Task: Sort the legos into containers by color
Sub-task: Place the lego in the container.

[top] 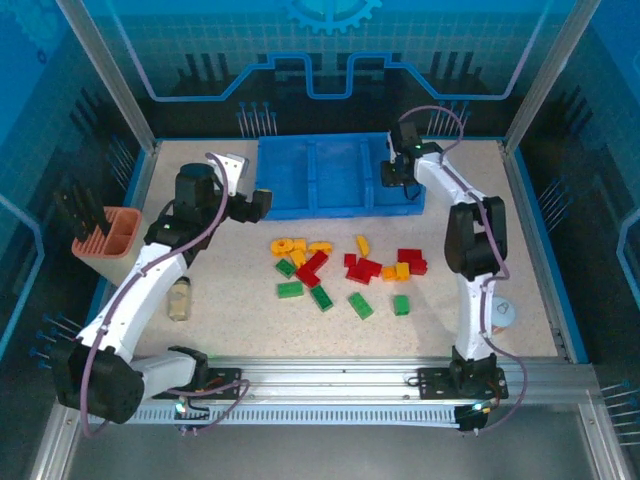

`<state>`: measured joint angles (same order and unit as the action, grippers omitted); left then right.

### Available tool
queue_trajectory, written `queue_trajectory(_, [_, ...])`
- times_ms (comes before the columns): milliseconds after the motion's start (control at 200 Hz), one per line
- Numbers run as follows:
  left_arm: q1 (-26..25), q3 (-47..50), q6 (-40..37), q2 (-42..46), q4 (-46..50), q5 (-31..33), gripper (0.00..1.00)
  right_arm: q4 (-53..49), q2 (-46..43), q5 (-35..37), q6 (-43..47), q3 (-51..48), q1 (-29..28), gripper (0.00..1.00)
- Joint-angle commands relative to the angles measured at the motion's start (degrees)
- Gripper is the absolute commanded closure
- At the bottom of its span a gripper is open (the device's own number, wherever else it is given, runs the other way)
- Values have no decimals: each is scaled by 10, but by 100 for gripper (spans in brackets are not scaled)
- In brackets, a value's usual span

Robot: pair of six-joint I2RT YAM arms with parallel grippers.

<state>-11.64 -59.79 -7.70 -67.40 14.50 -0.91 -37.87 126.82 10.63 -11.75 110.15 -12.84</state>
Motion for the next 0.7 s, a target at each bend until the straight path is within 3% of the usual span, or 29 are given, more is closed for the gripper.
queue_trajectory(0, [-2,-9,-16,19,0,-2,0,-10,59,5,17,78,9,70])
queue_trajectory(190, [-2,-16,-17,22,8,-8,1,-34,139,0,8,169,12,62])
queue_trajectory(435, [-2,-22,-13,20,10,-9,1,-32,115,-5,1,161,7,45])
queue_trajectory(580, [-2,-32,-20,23,23,-6,1,-25,81,5,2,127,3,54])
queue_trajectory(696, [-2,-31,-24,35,21,-4,1,-2,30,-15,-6,74,4,57])
